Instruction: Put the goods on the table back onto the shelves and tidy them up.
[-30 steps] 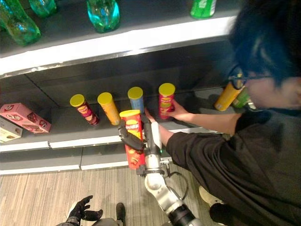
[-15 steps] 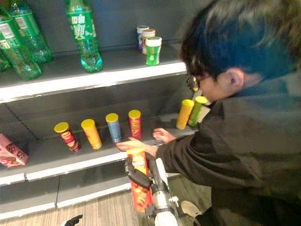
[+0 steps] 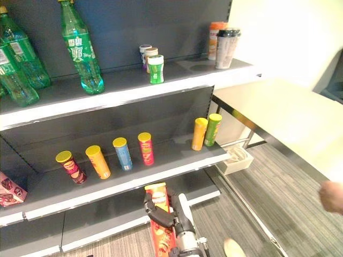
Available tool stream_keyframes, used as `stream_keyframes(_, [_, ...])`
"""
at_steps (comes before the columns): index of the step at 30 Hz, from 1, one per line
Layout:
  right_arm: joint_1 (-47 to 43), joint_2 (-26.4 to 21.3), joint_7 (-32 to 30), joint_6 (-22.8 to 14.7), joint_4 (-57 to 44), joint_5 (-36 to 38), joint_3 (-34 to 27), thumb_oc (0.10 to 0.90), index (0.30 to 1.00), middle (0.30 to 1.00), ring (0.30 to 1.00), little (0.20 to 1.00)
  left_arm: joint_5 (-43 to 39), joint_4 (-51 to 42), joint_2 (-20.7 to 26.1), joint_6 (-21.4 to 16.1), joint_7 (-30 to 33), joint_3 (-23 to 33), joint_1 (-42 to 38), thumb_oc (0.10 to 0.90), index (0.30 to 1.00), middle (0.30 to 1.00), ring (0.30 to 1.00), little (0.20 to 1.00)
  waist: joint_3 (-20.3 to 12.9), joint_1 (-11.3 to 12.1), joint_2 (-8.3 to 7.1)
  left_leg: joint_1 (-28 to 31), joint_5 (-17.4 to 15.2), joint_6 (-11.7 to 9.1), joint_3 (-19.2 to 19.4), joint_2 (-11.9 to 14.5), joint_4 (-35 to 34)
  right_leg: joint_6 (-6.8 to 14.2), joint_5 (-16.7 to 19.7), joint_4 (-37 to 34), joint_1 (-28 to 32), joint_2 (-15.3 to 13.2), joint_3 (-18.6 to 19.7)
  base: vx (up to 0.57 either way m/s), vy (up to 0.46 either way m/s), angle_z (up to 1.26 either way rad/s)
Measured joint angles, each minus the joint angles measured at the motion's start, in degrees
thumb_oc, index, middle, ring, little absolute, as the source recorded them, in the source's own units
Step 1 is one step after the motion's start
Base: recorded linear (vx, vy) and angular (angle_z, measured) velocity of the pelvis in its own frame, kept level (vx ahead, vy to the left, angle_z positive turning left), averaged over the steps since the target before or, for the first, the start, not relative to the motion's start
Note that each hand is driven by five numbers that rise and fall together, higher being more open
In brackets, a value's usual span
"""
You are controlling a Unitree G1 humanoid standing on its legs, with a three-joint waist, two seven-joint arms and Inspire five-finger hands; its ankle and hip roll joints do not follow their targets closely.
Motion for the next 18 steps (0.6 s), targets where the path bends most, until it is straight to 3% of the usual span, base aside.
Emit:
stream_keyframes(8, [-1.0,-2.1,0.0,0.0,0.1,0.3,-0.6,0.4,0.3,0.3,0.3,0.3,-0.9,-0.1,-0.8,0.0,0.0,0.8,0.3,0.8,0.9,0.9,0.9,0.9,0.2,0.4,1.4,-0.1,0.7,-1.9,0.2,5.1,0.2,-2.5,-1.8,-0.4,0.2,5.2,-0.3,0.04,-0.186,-0.01])
stream_keyframes(9, [-1.6,-3.0,-0.1,0.0,0.3,0.2,-0.6,0.4,0.3,0.3,0.3,0.3,-1.6,-0.2,-1.1,0.0,0.0,1.1,0.4,0.8,0.9,0.9,0.9,0.9,0.3,0.6,2.35,-0.4,1.1,-3.1,0.1,6.3,1.5,-2.7,-2.1,0.2,0.2,6.7,-0.6,0.07,-0.426,-0.05])
stream_keyframes(11, [-2.7,-2.9,-0.4,-0.2,0.8,0.0,-0.5,0.4,0.3,0.3,0.3,0.3,-3.9,-1.4,-0.7,-0.3,-0.1,1.8,-0.2,0.8,0.9,0.9,0.9,0.9,2.1,2.2,1.73,-2.4,0.5,-3.2,-0.8,9.2,8.6,-4.3,-4.2,1.4,0.1,9.0,-0.1,0.04,-0.306,-0.1])
stream_keyframes(13, [-3.6,-2.3,-0.6,-0.7,2.1,-0.2,-0.6,0.4,0.3,0.3,0.3,0.3,-6.3,-3.8,0.5,-0.9,-0.2,2.1,-0.6,0.8,0.9,0.9,0.9,0.9,4.3,3.2,0.46,-6.9,0.8,-3.5,-3.9,11.8,18.4,-6.4,-6.1,4.1,-0.4,9.3,0.3,0.01,-0.128,0.0])
stream_keyframes(14, [-3.4,-2.2,-0.7,-0.8,1.7,-0.4,-0.5,0.4,0.3,0.3,0.3,0.3,-7.8,-5.0,1.2,-1.5,-0.4,2.4,-1.3,0.8,0.9,0.9,0.9,0.9,4.9,3.7,-1.67,-9.6,3.3,-3.0,-5.3,12.8,22.8,-7.3,-6.6,2.6,0.8,9.7,-0.4,0.0,-0.143,0.11])
stream_keyframes(16, [-3.6,-3.0,-1.4,-1.2,1.6,-0.7,-1.3,0.4,0.3,0.3,0.3,0.3,-9.3,-5.2,1.0,-1.4,-0.6,2.3,-1.5,0.8,0.9,0.9,0.9,0.9,5.6,4.4,-1.2,-12.5,5.3,-3.5,-7.5,12.0,26.6,-8.4,-7.0,1.8,1.4,10.0,0.1,0.02,-0.086,0.16])
stream_keyframes(17, [-3.7,-3.0,-2.1,-1.1,1.7,-0.7,-2.1,0.4,0.3,0.3,0.3,0.3,-10.1,-5.1,1.1,-1.5,-1.1,2.3,-2.6,0.8,0.9,0.9,0.9,0.9,6.2,4.4,-1.71,-15.2,3.3,-3.9,-10.3,9.6,29.5,-9.2,-6.8,0.8,1.0,8.9,0.3,0.12,0.007,0.05])
stream_keyframes(18, [-4.6,-3.7,-2.8,-1.1,1.7,-0.7,-3.2,0.4,0.3,0.3,0.3,0.3,-10.6,-5.1,0.9,-1.9,-1.1,2.5,-3.2,0.8,0.9,0.9,0.9,0.9,6.5,4.7,-2.12,-17.5,-0.2,-2.5,-9.3,3.9,28.0,-8.5,-7.3,-0.5,0.0,6.7,0.0,0.16,-0.003,-0.03])
